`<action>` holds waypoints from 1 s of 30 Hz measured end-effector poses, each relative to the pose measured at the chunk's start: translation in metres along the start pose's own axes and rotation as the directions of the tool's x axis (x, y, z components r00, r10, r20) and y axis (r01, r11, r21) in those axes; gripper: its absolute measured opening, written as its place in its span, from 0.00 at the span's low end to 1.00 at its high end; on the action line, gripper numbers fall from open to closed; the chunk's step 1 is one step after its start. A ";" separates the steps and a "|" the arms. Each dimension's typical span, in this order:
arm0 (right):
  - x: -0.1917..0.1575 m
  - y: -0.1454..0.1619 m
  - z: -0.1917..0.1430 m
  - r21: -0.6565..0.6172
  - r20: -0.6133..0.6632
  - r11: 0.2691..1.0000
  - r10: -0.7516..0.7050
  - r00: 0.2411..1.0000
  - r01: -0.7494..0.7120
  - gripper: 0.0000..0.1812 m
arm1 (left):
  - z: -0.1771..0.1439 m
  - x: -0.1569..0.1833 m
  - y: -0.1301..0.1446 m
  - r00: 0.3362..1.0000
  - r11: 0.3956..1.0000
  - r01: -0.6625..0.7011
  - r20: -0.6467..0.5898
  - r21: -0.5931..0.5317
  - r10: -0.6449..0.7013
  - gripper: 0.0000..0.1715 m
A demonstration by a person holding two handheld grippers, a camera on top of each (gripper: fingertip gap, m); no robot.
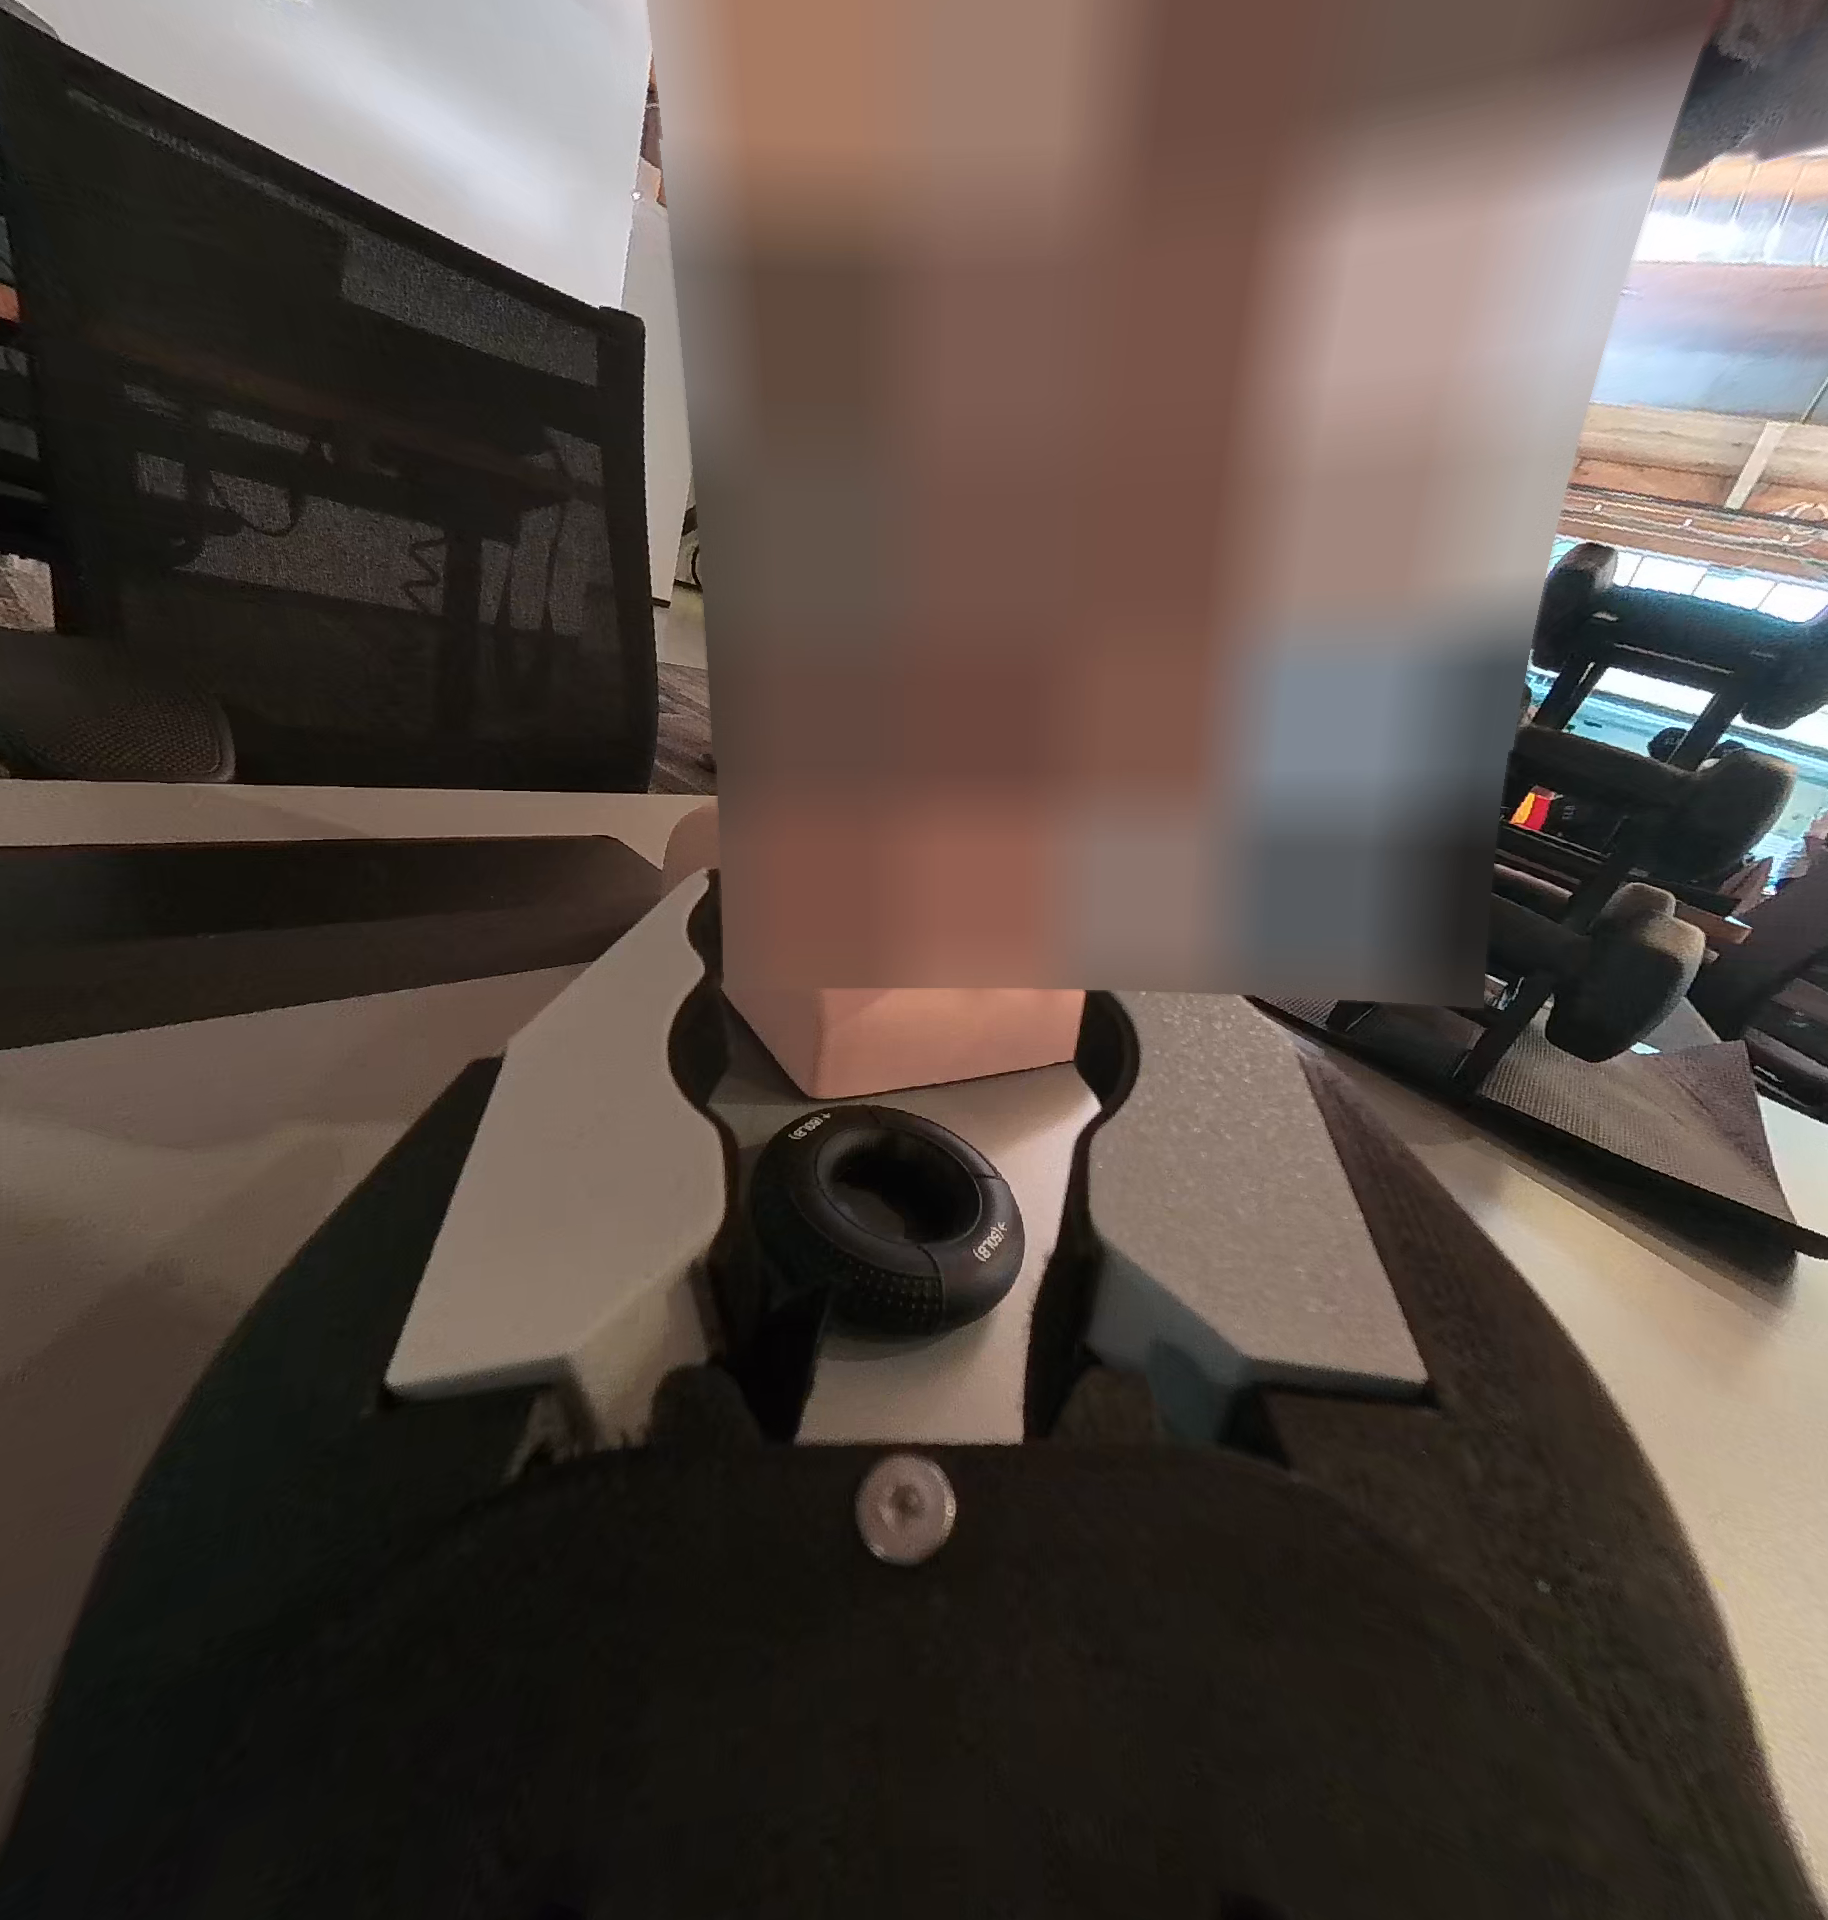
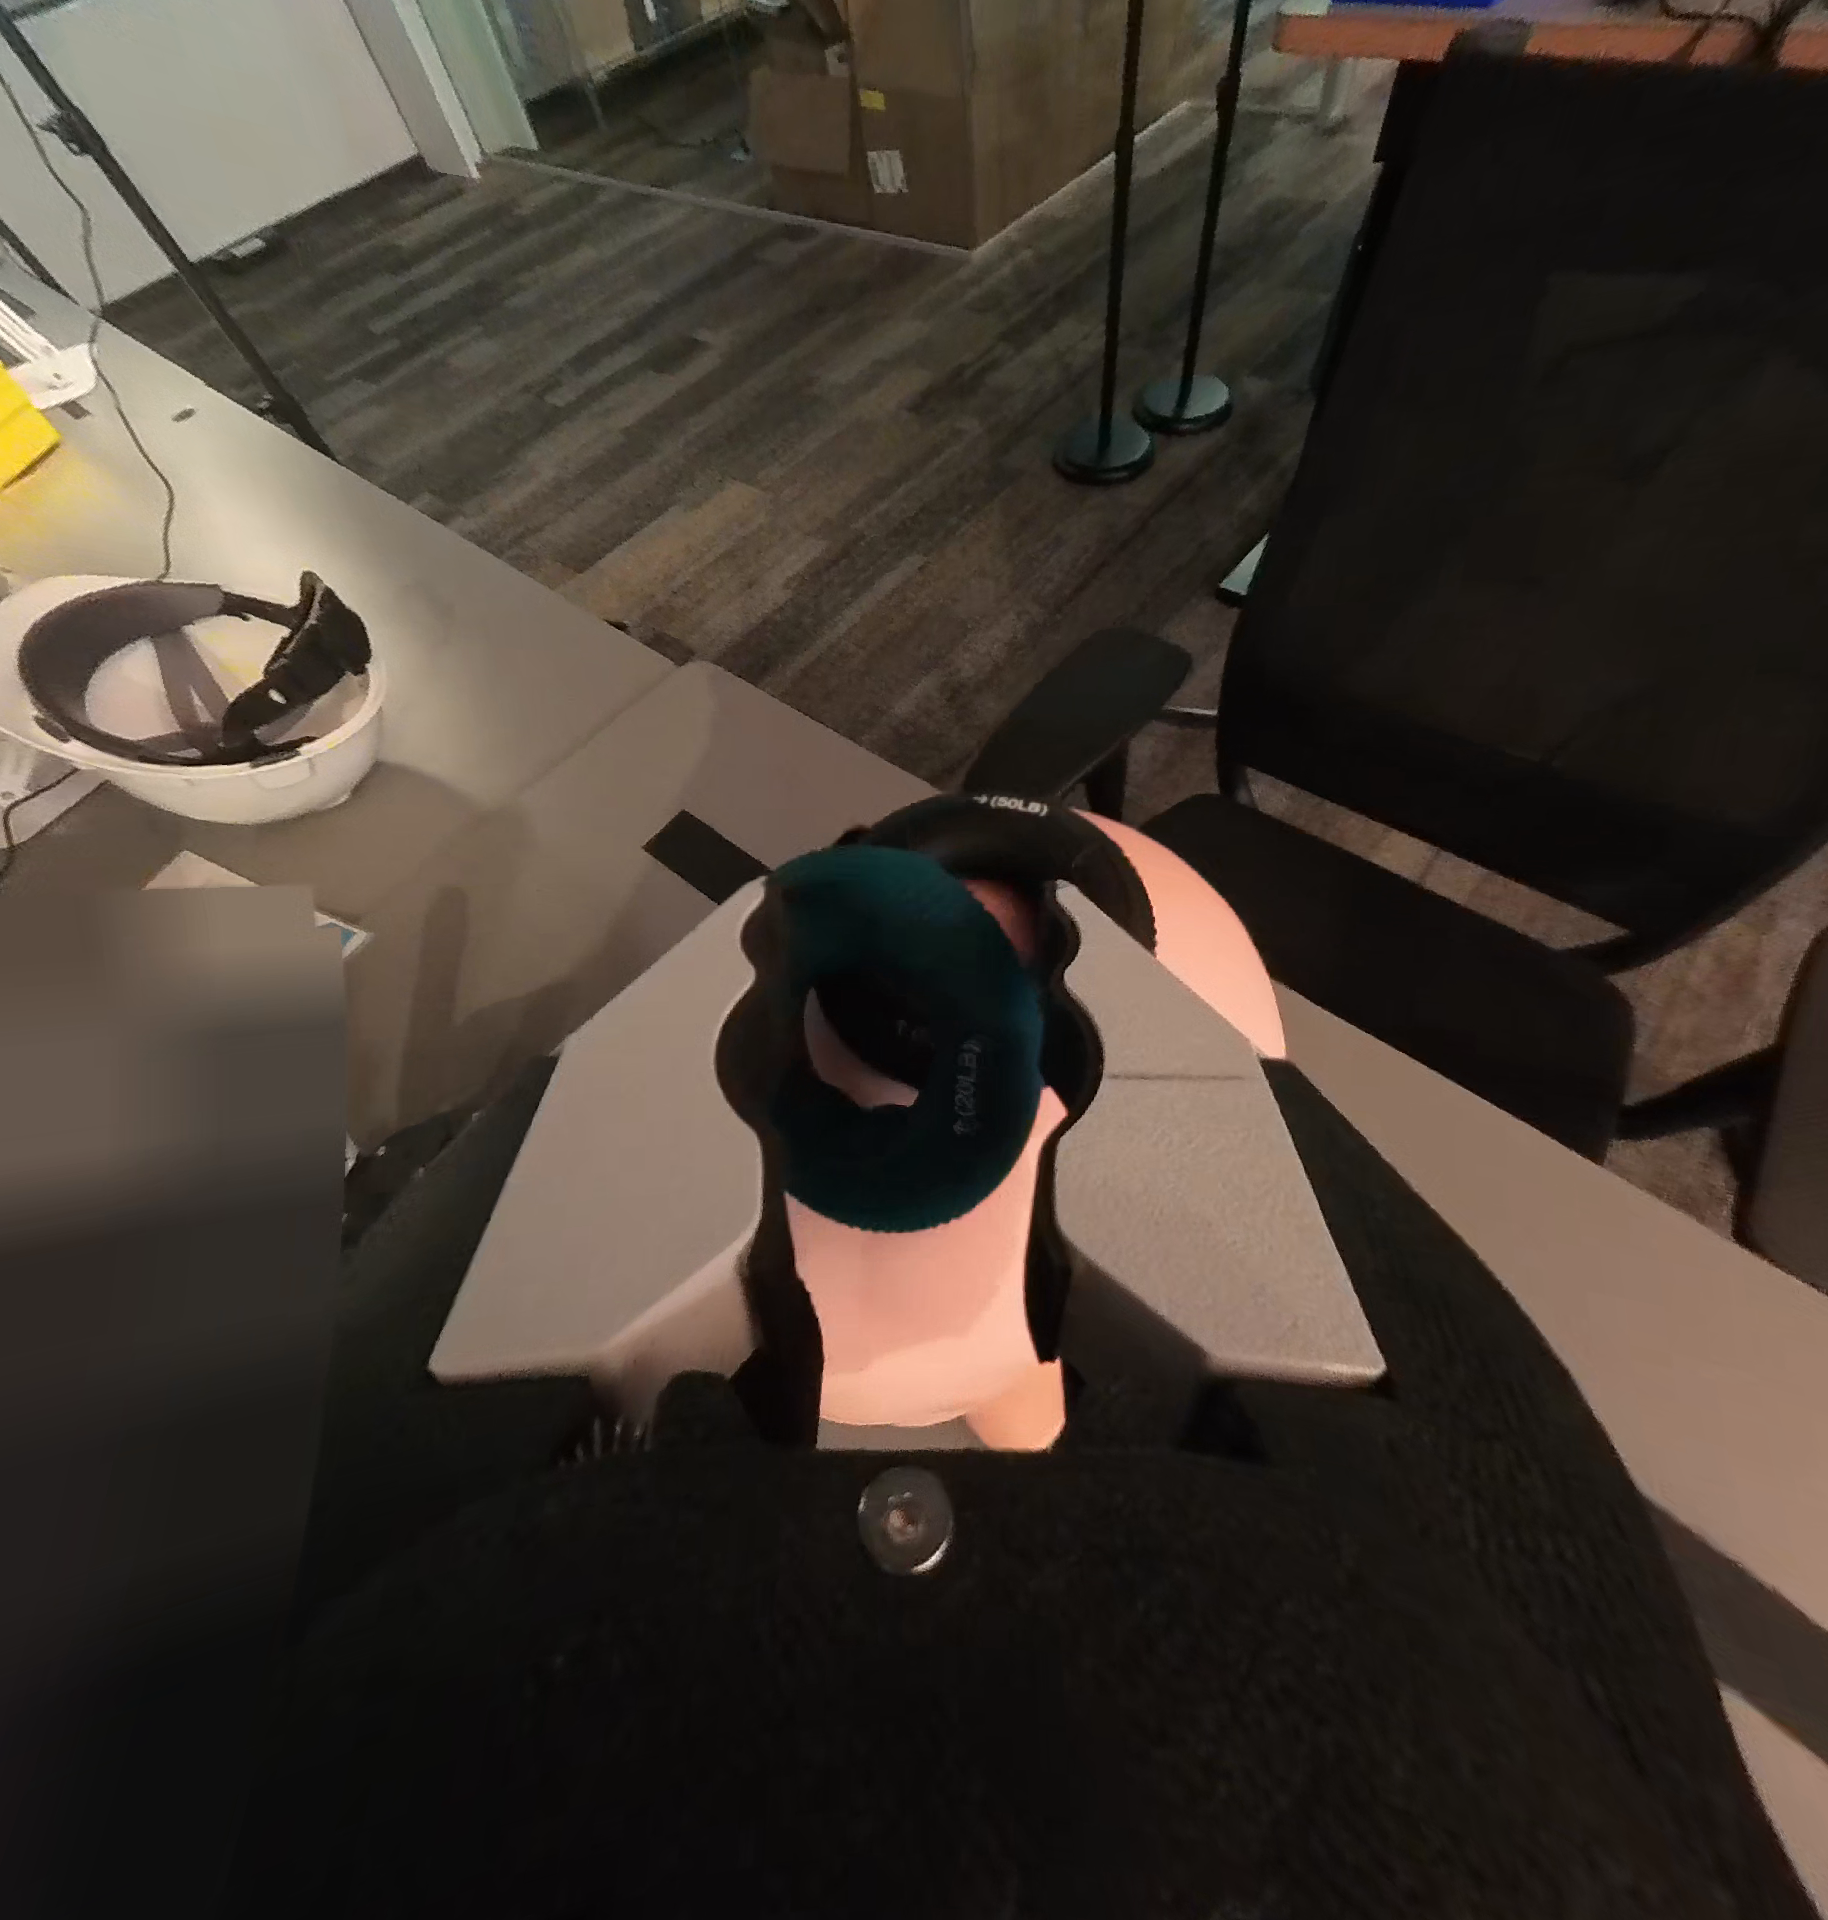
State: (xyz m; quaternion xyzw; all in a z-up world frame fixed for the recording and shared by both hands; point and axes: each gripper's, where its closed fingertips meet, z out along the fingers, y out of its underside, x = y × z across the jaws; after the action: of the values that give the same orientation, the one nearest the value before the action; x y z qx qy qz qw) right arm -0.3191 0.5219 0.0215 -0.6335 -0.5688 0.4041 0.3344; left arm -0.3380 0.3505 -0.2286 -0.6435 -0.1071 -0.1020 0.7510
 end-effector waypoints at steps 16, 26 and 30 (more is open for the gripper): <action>0.009 0.030 -0.026 0.002 -0.356 0.870 -0.459 0.814 0.493 0.10 | 0.000 0.000 0.000 1.000 1.000 0.003 -0.001 0.000 -0.003 0.38; 0.011 -0.012 -0.030 -0.159 -0.322 0.931 -0.364 0.874 0.329 0.10 | -0.001 0.001 0.000 1.000 1.000 -0.005 0.000 0.000 0.005 0.38; 0.024 -0.007 -0.012 -0.379 -0.290 0.915 -0.261 0.921 0.140 0.10 | -0.001 0.000 0.000 1.000 1.000 0.002 0.000 0.001 -0.002 0.38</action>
State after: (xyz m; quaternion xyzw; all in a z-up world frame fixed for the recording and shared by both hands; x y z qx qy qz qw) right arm -0.3108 0.5467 0.0295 -0.6795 -0.6294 0.1457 0.3478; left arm -0.3379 0.3499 -0.2286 -0.6430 -0.1080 -0.1027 0.7512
